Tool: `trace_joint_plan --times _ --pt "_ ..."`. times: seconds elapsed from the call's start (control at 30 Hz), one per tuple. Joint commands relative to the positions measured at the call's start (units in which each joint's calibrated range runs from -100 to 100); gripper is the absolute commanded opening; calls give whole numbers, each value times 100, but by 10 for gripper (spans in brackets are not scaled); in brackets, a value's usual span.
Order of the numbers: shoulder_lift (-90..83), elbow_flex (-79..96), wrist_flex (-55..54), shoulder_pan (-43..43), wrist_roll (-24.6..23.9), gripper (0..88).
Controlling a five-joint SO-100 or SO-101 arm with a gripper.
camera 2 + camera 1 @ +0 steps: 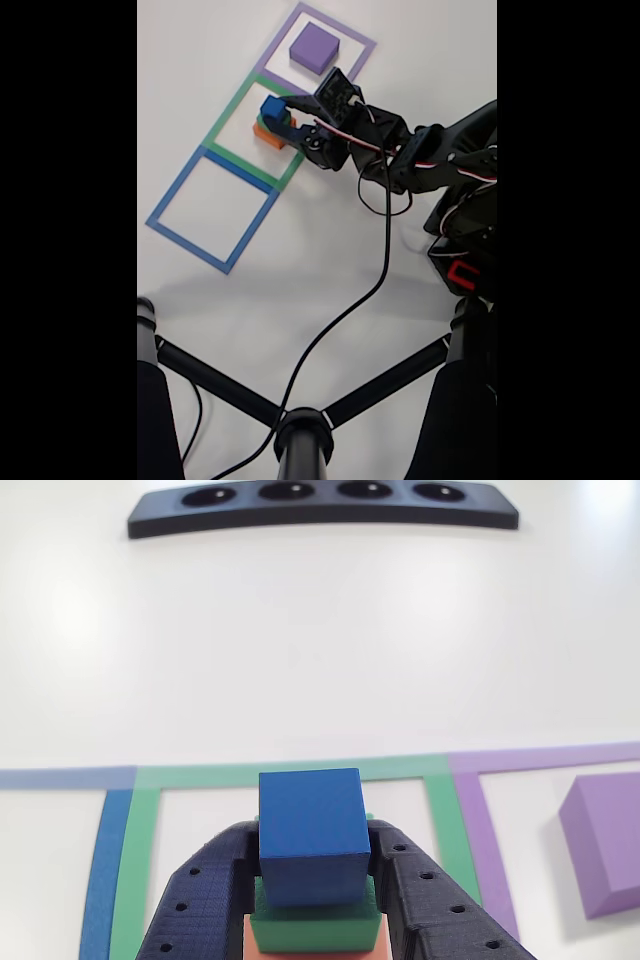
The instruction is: Tower of hanoi
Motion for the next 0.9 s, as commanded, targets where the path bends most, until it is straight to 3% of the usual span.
trace_joint_plan --times 0.0,0.87 --pt "21 -160 -233 -14 59 22" --pt "125 -269 -549 63 59 190"
